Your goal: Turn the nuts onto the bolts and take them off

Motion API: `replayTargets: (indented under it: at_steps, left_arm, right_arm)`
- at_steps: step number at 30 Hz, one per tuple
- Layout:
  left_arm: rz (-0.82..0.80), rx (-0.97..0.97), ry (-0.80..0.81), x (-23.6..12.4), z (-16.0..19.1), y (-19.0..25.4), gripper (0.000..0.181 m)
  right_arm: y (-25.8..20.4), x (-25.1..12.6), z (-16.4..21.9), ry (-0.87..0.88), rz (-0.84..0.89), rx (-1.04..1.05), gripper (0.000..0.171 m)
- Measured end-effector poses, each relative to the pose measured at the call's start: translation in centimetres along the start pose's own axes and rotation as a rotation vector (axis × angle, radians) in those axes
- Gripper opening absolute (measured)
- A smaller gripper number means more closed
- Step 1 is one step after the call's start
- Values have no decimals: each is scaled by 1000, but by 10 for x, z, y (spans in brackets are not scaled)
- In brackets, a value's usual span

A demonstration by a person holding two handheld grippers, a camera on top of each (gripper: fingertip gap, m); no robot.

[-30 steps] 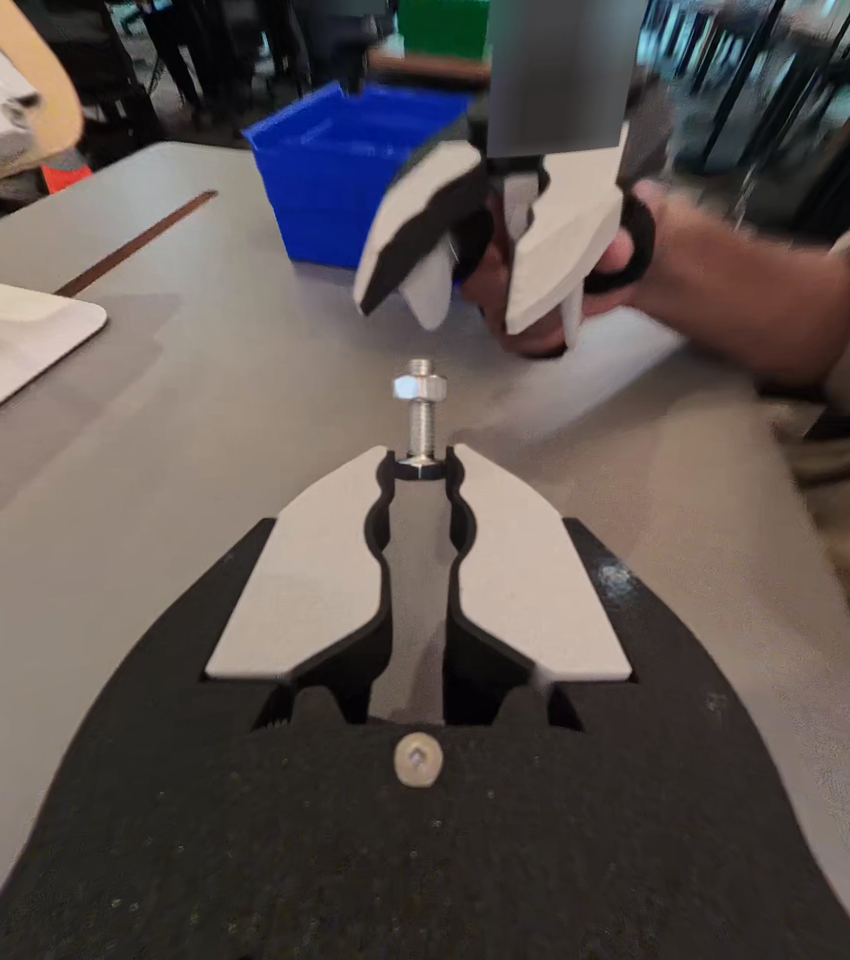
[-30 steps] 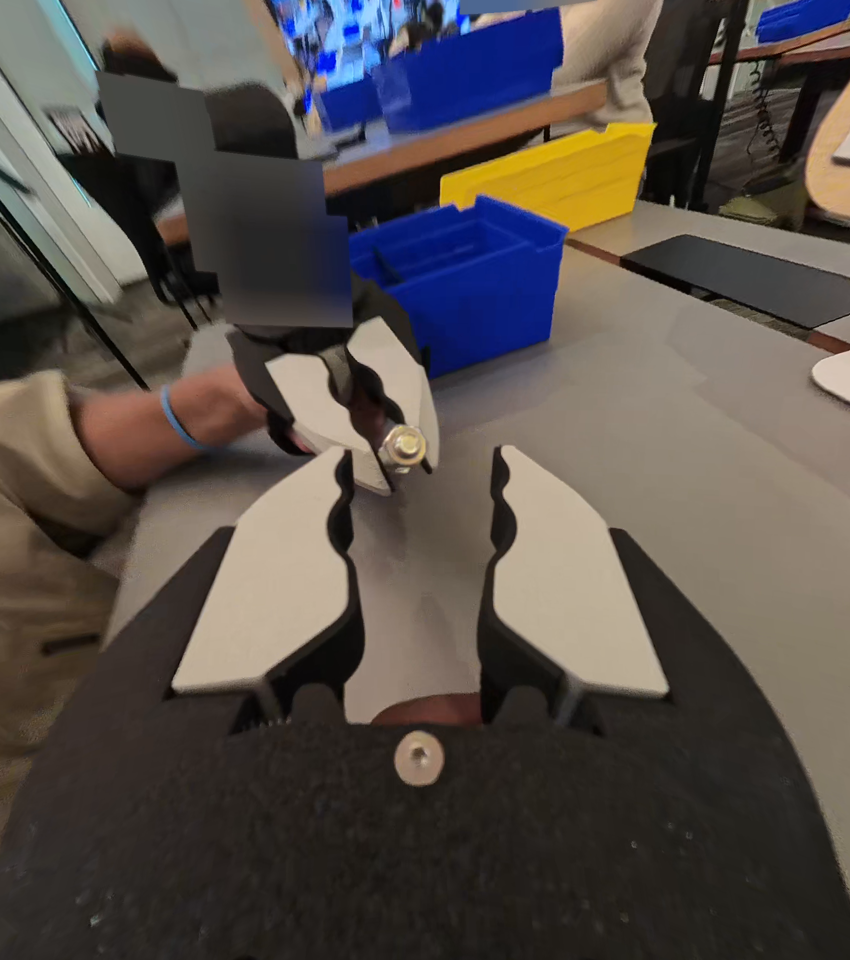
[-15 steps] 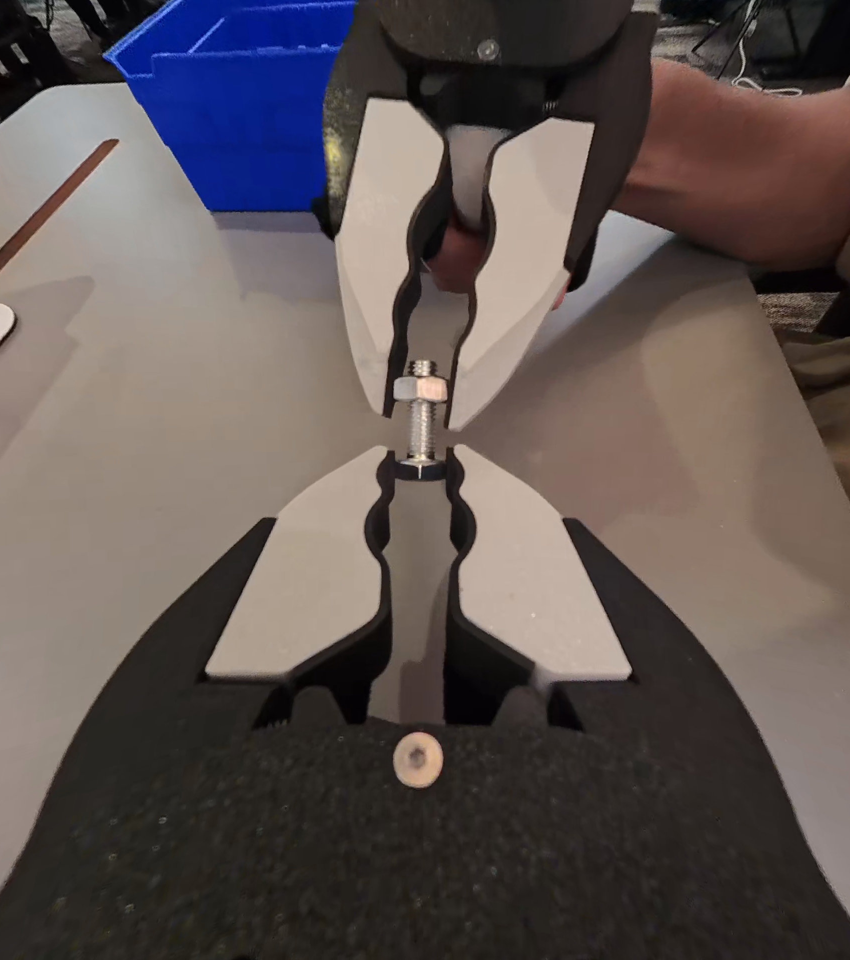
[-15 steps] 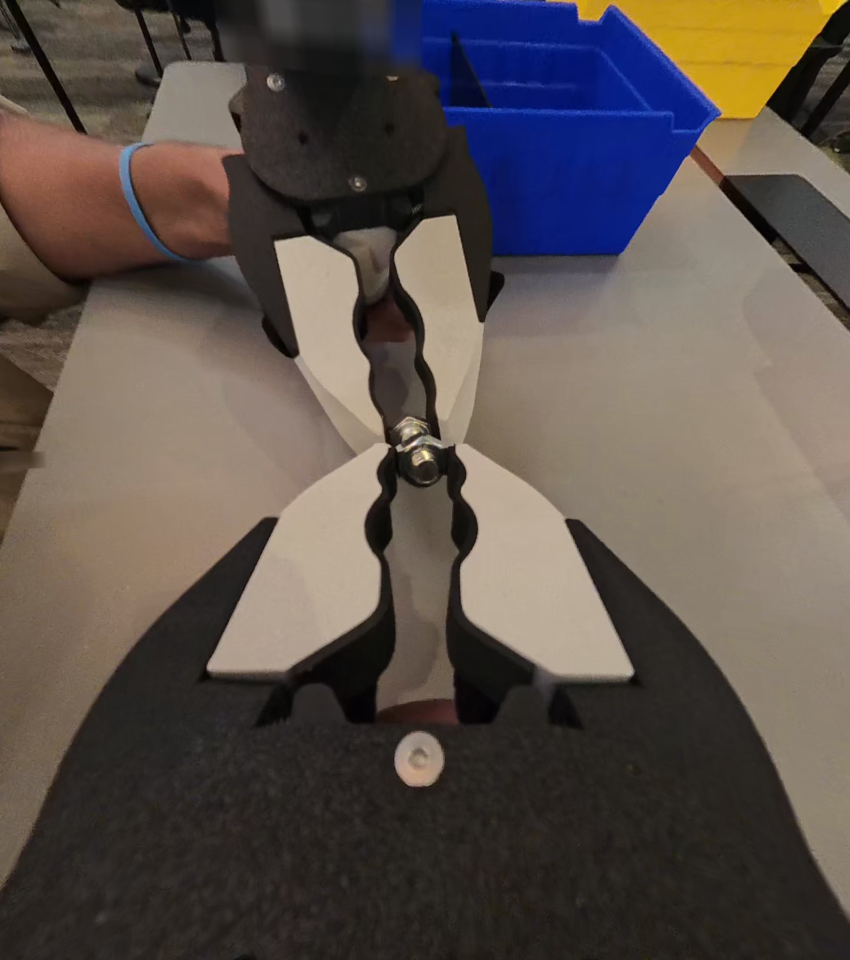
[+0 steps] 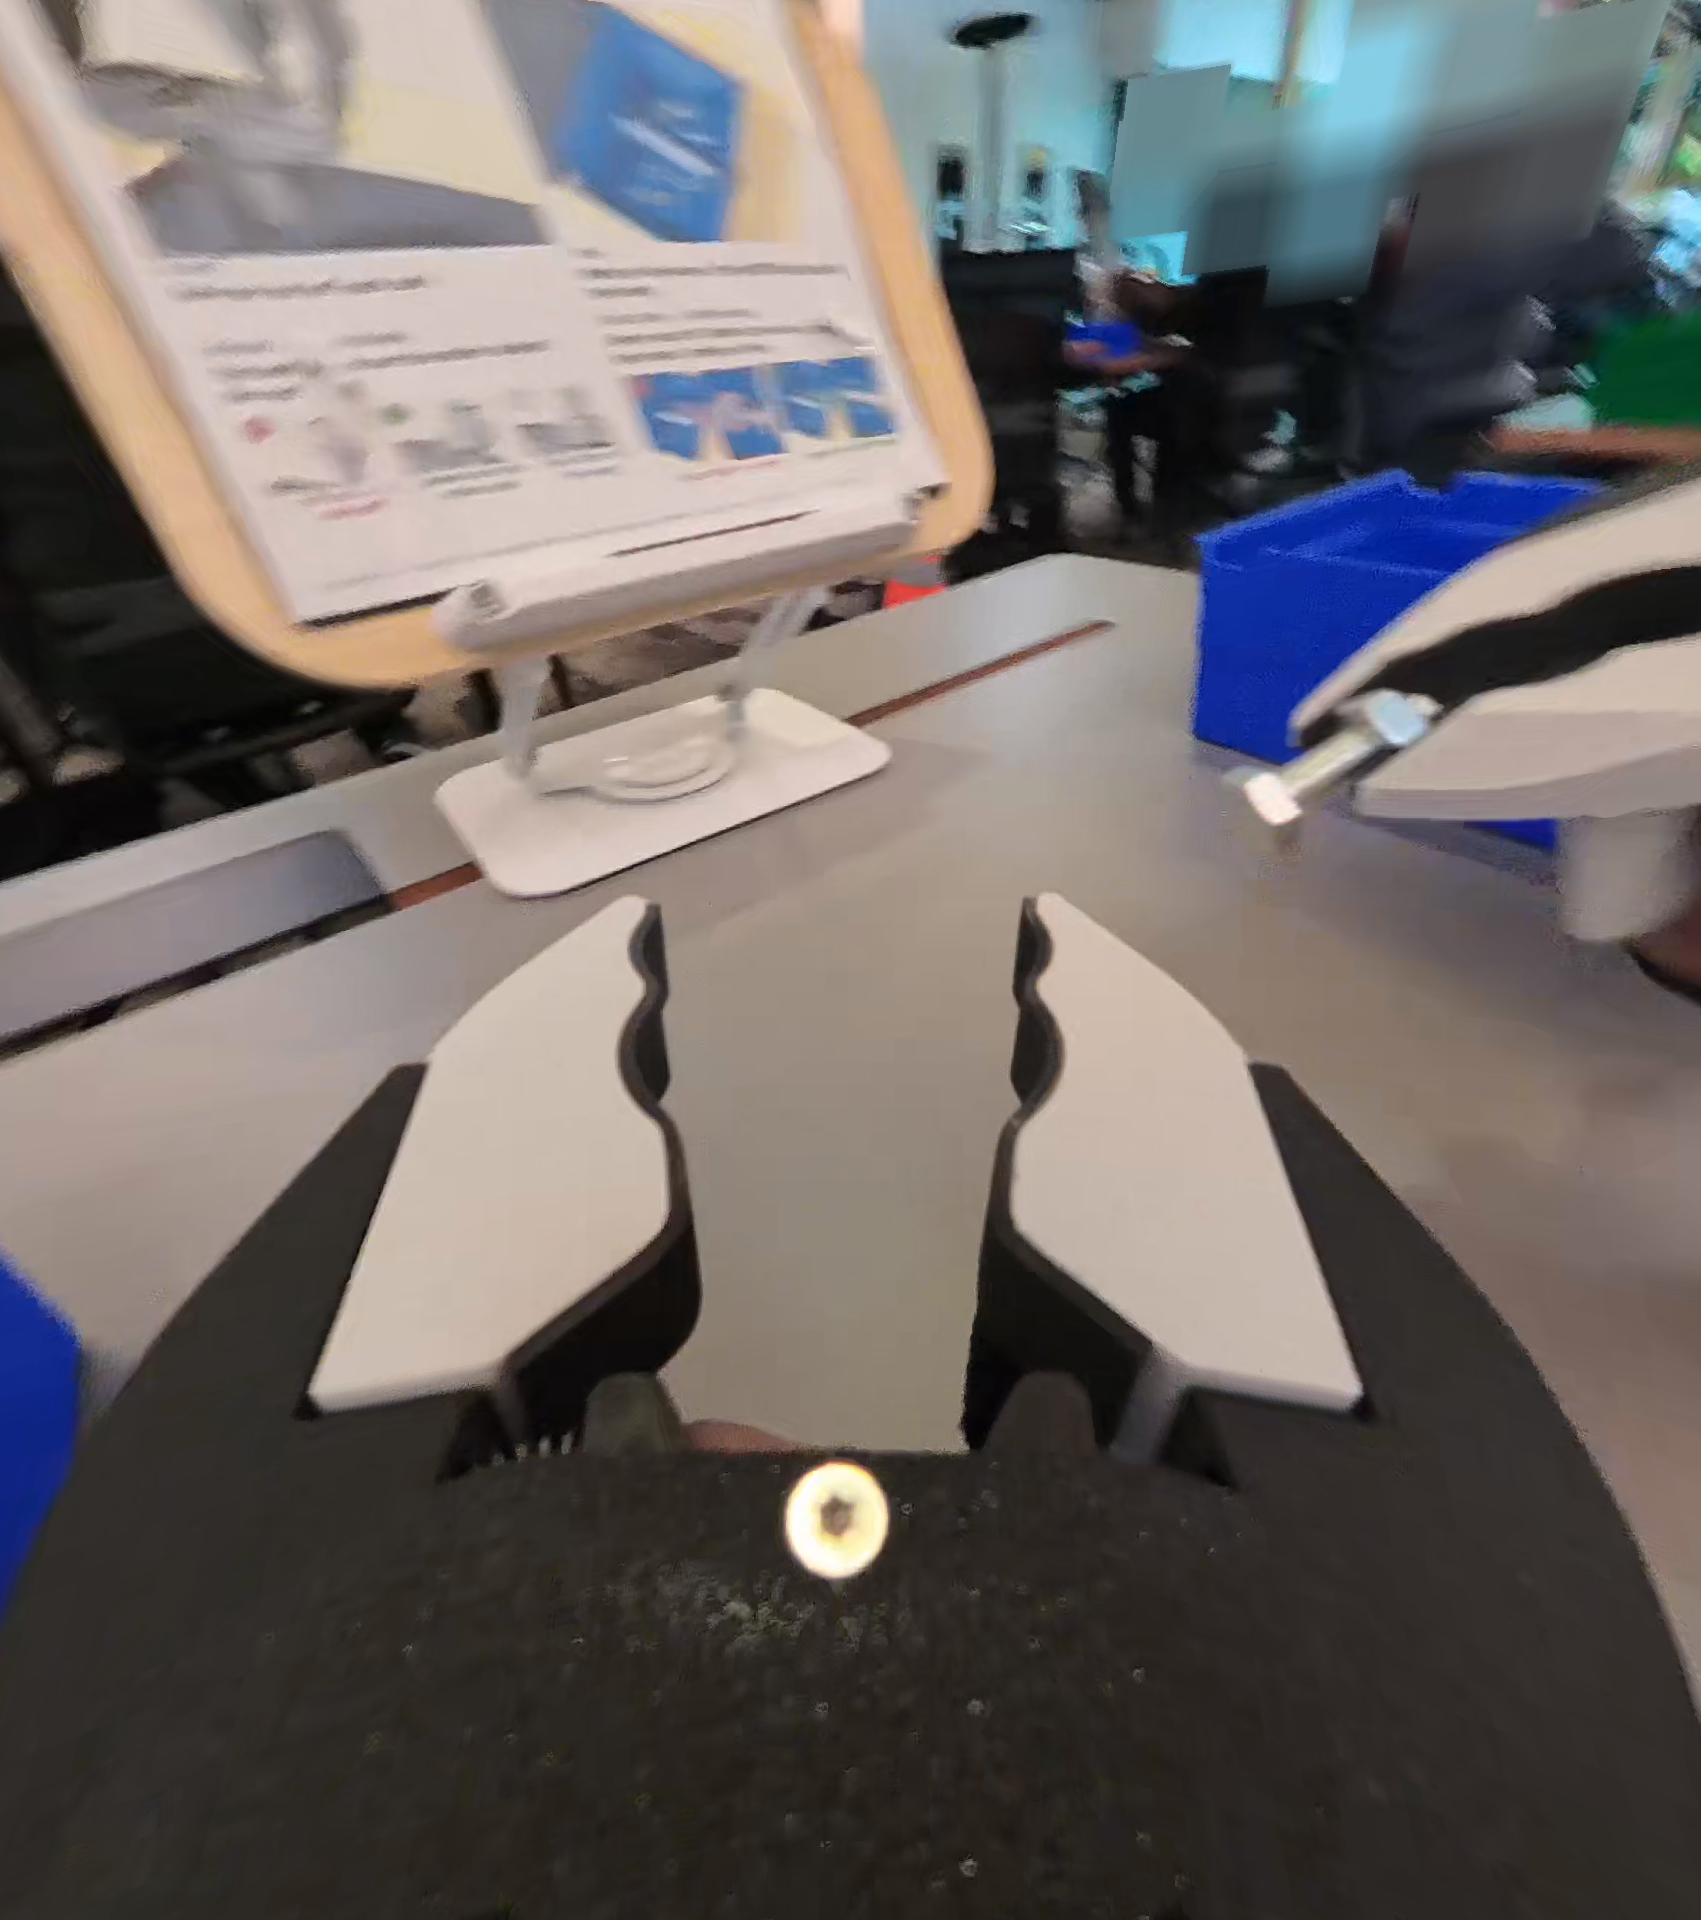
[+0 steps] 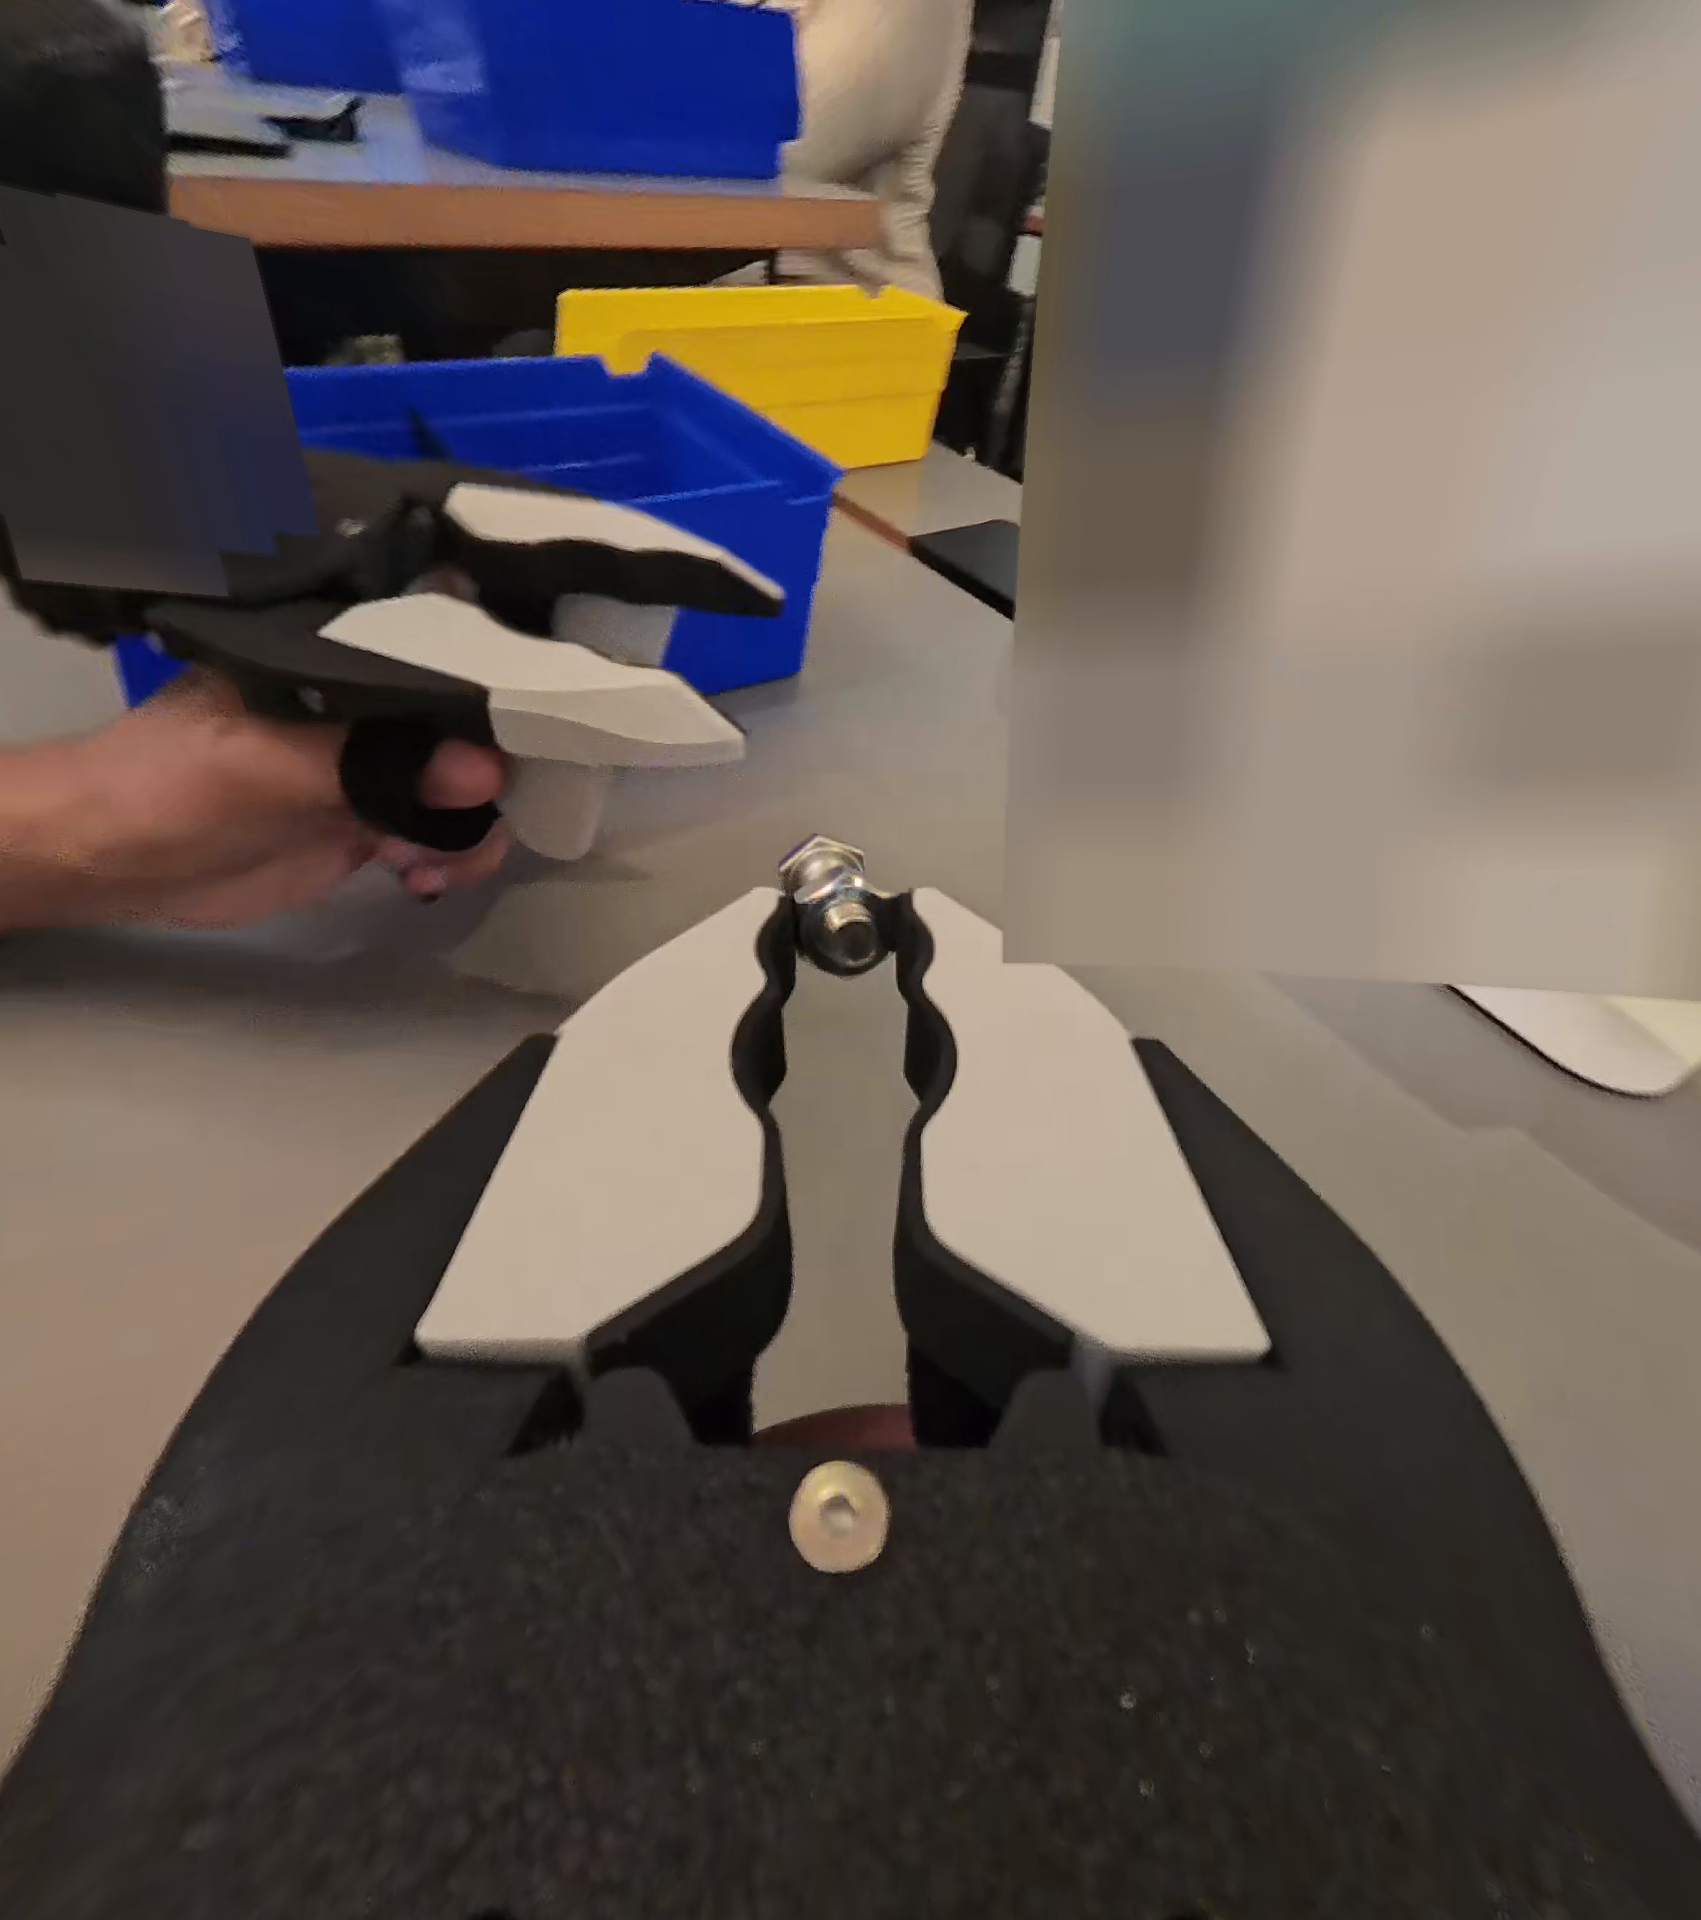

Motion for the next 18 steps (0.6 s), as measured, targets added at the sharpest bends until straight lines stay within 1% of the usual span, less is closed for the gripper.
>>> replayTargets:
  at_steps: [1,4,7,13,15,18]
  left_arm:
    - [-38,-53,6,0,4,-6,64]
    - [-57,-172,-22,4,18,-10,61]
    - [-65,-169,-26,4,18,-10,57]
    - [-16,-193,-28,4,18,-7,53]
    - [7,-206,-29,5,18,-7,55]
    - [30,-214,-47,7,19,-5,55]
  right_arm:
    - [4,0,0,3,29,23,18]
    - [12,0,4,-11,95,51,18]
    - [18,-2,6,-16,119,64,18]
    - [27,-7,6,-3,145,85,18]
    - [29,-12,1,22,166,79,18]
    - [39,-29,-14,99,228,79,18]
Point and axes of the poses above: each gripper's, where its closed fingertips meet, x out along the fingers, z out of its underside, y = z × x across the jaws, the point moved 2 cm from there along -x, back along the fingers, and after that the axes turned 3 degrees about -y, right-handed, at the moved point
